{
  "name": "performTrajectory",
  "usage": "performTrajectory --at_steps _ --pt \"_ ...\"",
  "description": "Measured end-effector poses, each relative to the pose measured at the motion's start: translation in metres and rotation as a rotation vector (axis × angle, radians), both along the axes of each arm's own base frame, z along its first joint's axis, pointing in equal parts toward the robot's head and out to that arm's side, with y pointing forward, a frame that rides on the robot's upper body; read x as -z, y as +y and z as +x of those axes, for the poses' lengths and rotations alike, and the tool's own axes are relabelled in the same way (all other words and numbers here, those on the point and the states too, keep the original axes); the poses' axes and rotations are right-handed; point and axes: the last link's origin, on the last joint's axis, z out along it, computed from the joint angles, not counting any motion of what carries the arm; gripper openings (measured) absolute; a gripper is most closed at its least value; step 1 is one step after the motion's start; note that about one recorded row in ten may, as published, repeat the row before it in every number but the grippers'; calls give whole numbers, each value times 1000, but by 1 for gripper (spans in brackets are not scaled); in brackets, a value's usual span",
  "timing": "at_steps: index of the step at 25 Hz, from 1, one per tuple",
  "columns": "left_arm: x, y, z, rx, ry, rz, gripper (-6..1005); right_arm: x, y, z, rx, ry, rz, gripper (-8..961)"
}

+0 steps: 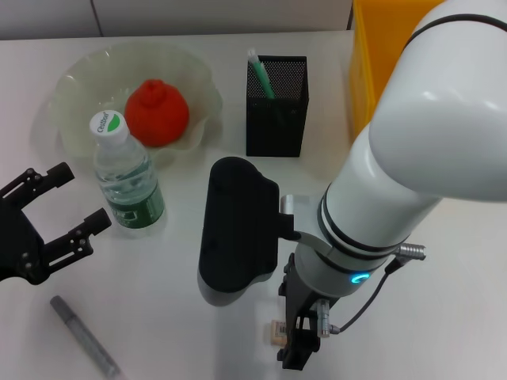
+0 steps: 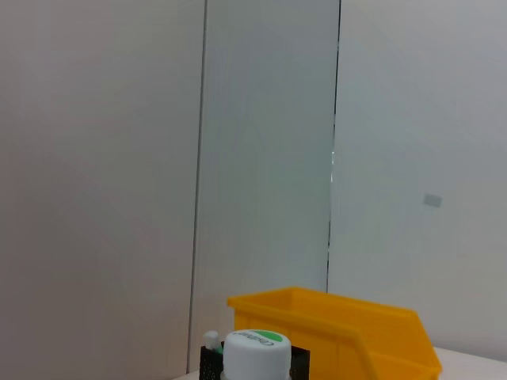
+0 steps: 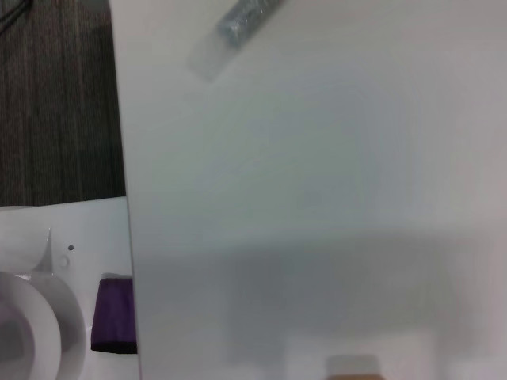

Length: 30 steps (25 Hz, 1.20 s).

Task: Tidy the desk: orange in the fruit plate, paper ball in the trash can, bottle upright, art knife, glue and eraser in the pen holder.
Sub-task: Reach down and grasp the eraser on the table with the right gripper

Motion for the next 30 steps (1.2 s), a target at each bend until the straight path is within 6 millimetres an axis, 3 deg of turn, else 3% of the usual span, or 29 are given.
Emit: performTrajectory --at_steps 7,18,23,30 --pt "3 1 0 5 10 -21 818 7 -4 2 0 -1 -22 833" --pt "6 1 1 2 6 -31 819 11 1 6 9 -26 -2 746" --pt "6 1 1 1 4 -32 817 11 1 6 6 -26 -2 526" --pt "6 2 1 2 5 -31 814 13 -1 8 5 -36 -7 520"
